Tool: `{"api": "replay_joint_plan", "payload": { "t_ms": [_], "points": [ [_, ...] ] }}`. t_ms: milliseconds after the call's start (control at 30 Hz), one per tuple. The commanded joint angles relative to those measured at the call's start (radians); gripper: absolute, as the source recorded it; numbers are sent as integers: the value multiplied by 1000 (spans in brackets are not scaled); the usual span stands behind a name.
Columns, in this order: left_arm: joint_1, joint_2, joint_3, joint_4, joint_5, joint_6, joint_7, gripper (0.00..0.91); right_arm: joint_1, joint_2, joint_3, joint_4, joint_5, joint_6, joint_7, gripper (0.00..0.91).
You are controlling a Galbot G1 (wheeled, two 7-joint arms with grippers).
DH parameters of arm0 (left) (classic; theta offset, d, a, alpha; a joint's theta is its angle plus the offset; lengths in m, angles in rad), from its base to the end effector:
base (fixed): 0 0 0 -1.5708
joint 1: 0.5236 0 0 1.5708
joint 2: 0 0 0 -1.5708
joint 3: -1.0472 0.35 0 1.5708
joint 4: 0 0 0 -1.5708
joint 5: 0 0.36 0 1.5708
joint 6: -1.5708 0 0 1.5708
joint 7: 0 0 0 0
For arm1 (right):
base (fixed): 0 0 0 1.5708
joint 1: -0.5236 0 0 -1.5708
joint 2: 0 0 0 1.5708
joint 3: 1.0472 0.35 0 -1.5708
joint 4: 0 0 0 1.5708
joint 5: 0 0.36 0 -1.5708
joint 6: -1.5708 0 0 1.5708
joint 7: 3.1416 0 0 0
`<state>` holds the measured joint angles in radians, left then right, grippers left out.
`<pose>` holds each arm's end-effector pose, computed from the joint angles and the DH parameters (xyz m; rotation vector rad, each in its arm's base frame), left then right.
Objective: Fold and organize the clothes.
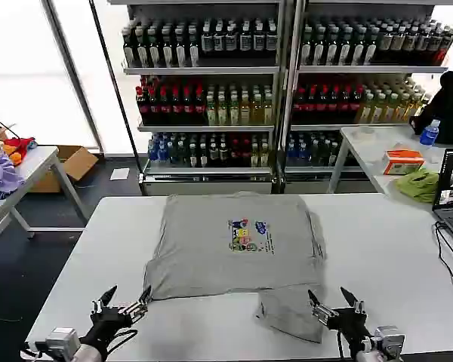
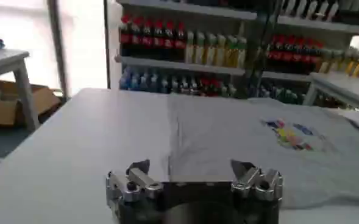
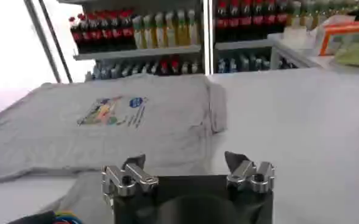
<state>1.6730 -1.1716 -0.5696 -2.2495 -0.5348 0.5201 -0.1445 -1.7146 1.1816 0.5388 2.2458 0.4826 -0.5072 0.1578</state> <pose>0.1629 0.0601 -0.2525 -0.1571 -2.6160 0.1212 0.1501 -0.0514 -0.2635 0.1454 -2.5827 -0.0824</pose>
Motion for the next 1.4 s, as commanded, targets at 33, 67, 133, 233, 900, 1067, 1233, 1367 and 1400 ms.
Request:
{"api": "replay_joint_plan", "payload": {
  "t_ms": [33,67,133,233,900,1067,1233,1367,1400],
  "points": [
    [-77,33,98,90,10,57,-51,907,-20,4,-37,16,0,-45,45,907],
    [-81,32,101,99,10,57,-51,907,-22,4,-39,17,-3,-47,49,907],
    [-87,27,109,109,11,57,-49,907,-32,6,-40,19,-10,-51,52,907],
    [-101,21,122,119,12,57,-48,907,-33,9,-42,11,-10,-46,52,907],
    [-168,20,101,230,-16,34,-27,907,-55,25,-66,-12,-35,-13,22,0],
    [-174,24,106,250,-21,28,-21,151,-65,26,-65,-14,-37,-7,21,0],
    [-160,15,124,261,-5,23,-14,10,-66,31,-67,-13,-35,-6,19,0],
    [-151,4,151,262,15,13,-11,10,-65,30,-64,-11,-32,-5,15,0],
    [-150,-1,159,262,26,11,-8,10,-65,29,-62,-11,-30,-4,14,0]
  ]
}}
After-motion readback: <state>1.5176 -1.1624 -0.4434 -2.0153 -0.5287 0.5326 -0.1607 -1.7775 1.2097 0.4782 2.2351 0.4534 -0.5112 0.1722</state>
